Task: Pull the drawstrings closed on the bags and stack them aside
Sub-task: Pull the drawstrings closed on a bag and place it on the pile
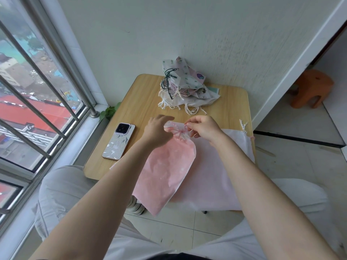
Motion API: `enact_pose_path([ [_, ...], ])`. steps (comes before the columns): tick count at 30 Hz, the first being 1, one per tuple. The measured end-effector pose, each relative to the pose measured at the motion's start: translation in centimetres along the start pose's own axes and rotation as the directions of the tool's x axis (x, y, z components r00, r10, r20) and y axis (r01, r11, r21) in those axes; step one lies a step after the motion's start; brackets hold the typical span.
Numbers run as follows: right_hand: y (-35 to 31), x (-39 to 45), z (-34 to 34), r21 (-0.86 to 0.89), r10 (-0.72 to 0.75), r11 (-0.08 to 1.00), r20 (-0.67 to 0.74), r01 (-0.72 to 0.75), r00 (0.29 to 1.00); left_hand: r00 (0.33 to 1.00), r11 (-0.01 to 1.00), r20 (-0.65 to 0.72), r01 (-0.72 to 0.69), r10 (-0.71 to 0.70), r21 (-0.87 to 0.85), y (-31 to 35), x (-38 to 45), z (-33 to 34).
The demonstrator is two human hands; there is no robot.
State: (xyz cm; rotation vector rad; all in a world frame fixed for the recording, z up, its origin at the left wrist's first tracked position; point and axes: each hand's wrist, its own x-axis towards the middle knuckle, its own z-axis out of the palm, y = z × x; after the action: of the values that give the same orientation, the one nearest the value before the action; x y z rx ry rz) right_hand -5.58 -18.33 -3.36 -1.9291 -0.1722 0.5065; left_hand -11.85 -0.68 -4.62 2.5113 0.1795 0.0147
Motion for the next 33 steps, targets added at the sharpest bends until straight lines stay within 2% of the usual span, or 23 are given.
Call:
enact_pose_path([
  [2,-0.7,0.1,0.3,-0.019,-0.027,0.999,0.029,0.028,0.999,0.991,0.976,0.111,-0.091,0.07,0.197,0.6,0.6,0.0],
  [5,-1.3,0.4,0.0,-0.042,-0.053,0.998,0.031,0.055,0.998,0.986,0.941,0.163,-0.084,0.031,0.328,1.6,1.3,-0.3],
  [9,-1.6,1.4,-0.7,-0.089,-0.049,0.995,-0.012,0.048,0.999,0.987,0.931,0.159,-0.088,0.032,0.355,2.0,2.7,-0.8],
  [11,-2.0,1.8,-1.2,-0.196,-0.025,0.98,0.003,0.025,1.0,0.991,0.942,0.131,-0.047,0.003,0.333,2.2,3.4,-1.1],
  [13,-3.0,1.9,-1.9,-0.386,0.078,0.921,0.079,-0.041,0.994,0.996,0.953,0.091,-0.003,-0.026,0.304,2.6,4.0,-1.6],
  [15,-3.8,2.6,-2.5,-0.644,0.174,0.761,0.087,-0.078,0.981,0.997,0.971,0.049,0.051,-0.064,0.233,3.0,4.7,-2.1],
  [17,-5.5,3.9,-3.0,-0.784,0.168,0.61,-0.02,-0.12,0.986,0.995,0.99,-0.023,0.1,-0.099,0.094,3.4,5.9,-2.6],
  [18,-6.4,4.5,-3.3,-0.768,0.105,0.625,-0.089,-0.136,0.99,0.99,0.993,-0.082,0.116,-0.116,-0.008,3.8,6.4,-3.0],
  [19,-7.6,5.1,-3.7,-0.718,0.016,0.685,-0.157,-0.125,0.987,0.976,0.984,-0.157,0.131,-0.149,-0.119,4.4,7.1,-3.4],
  [21,-10.2,5.9,-4.2,-0.637,-0.255,0.769,-0.239,0.047,0.937,0.912,0.929,-0.312,0.156,-0.266,-0.335,5.2,8.8,-4.4],
  [22,-11.6,6.0,-4.4,-0.62,-0.366,0.771,-0.24,0.149,0.899,0.87,0.888,-0.359,0.168,-0.337,-0.428,5.5,9.7,-4.9],
  [24,-13.2,6.9,-4.5,-0.593,-0.479,0.749,-0.175,0.296,0.86,0.806,0.793,-0.372,0.186,-0.461,-0.58,5.8,11.3,-5.9],
  [26,-13.5,7.5,-4.3,-0.574,-0.469,0.755,-0.136,0.316,0.873,0.783,0.717,-0.323,0.213,-0.532,-0.664,5.5,12.4,-6.2],
  [28,-12.7,7.8,-4.3,-0.575,-0.417,0.766,-0.1,0.289,0.904,0.791,0.629,-0.237,0.227,-0.564,-0.743,5.3,12.8,-6.0],
  [33,-10.3,8.0,-4.1,-0.548,-0.267,0.811,-0.035,0.204,0.963,0.822,0.478,-0.145,0.169,-0.551,-0.862,5.5,12.3,-5.0],
])
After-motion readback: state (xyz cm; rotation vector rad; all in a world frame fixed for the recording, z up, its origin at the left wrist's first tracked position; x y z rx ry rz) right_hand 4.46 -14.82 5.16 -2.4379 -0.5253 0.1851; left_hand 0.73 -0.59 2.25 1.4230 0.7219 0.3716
